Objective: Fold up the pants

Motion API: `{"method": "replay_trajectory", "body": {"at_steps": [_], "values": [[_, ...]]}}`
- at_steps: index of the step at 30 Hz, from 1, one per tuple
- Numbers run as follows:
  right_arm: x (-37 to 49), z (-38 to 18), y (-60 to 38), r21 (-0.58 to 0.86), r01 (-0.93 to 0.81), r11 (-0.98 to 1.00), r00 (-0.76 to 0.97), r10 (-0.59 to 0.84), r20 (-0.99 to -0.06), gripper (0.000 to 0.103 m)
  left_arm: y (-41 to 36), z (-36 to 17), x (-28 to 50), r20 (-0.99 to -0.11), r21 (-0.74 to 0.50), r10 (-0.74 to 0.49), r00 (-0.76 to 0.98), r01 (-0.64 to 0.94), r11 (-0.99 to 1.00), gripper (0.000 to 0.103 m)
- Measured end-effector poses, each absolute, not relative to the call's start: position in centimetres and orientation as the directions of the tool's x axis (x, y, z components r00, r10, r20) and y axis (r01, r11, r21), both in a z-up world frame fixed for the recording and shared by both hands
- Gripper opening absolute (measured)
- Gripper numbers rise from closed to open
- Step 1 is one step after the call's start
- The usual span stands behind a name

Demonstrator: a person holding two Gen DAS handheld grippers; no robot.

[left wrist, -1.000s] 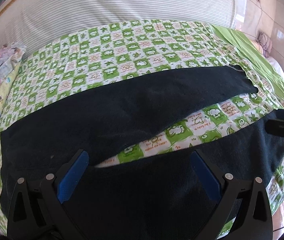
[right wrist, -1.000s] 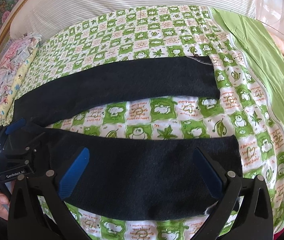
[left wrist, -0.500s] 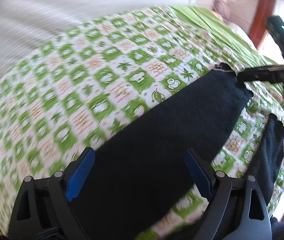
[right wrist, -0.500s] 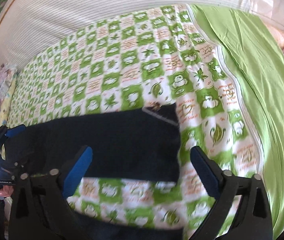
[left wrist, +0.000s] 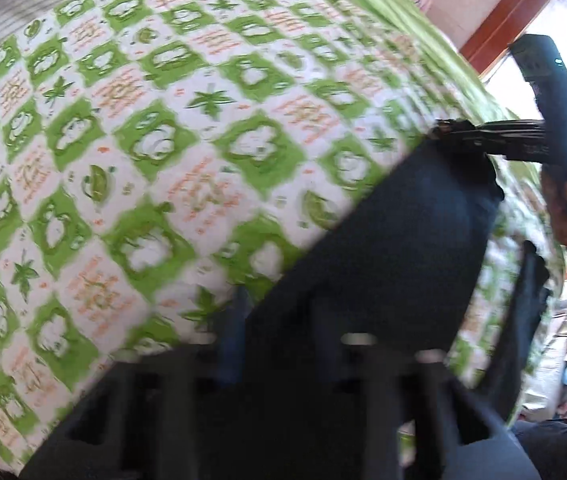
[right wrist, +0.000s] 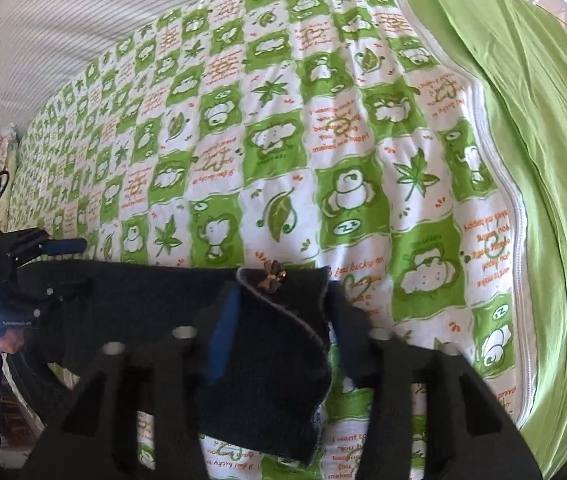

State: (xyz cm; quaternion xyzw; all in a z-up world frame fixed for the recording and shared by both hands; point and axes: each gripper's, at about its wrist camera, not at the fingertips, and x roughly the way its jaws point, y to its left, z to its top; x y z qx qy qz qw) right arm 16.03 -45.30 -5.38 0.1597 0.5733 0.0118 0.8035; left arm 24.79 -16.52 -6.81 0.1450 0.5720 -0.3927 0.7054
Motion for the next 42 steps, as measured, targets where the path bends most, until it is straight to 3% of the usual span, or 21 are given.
{"method": "replay_trajectory", "body": {"at_steps": [1,9,16,25,34,42], "values": [[16.2,-5.3,-45.2,0.3,0.155,0.941,0.342,0.234,-0.91,0.009,-16.6,-6.5,24.1,-0.921,-0.24,-0.387,0.043,0.721,0.65,0.007],[12.1,-0.9,-43.7,0.318,0.052,0.947,0.452,0.262,-0.853,0.008,-15.0,-1.0,16.4,-0.888,-0.222,-0.442,0.123,0.728,0.648,0.005],[4.9,0.8,-42.9,0.329,-0.057,0.943,0.498,0.313,-0.809,0.008,-13.6,0.1,9.4,-0.864,-0.252,-0.483,0.145,0.705,0.663,0.005],[-3.0,-0.5,-43.2,0.289,-0.093,0.953,0.513,0.295,-0.806,0.008,-13.9,-1.4,1.3,-0.854,-0.279,-0.505,0.127,0.708,0.649,0.006],[-7.4,-0.3,-42.6,0.265,-0.085,0.961,0.551,0.267,-0.791,0.008,-13.3,-2.2,-1.9,-0.843,-0.282,-0.519,0.143,0.704,0.652,0.006],[-8.4,-2.7,-41.1,0.103,-0.115,0.988,0.551,0.15,-0.821,0.01,-14.4,-5.2,-2.4,-0.867,-0.263,-0.478,0.141,0.685,0.679,0.007]]}}
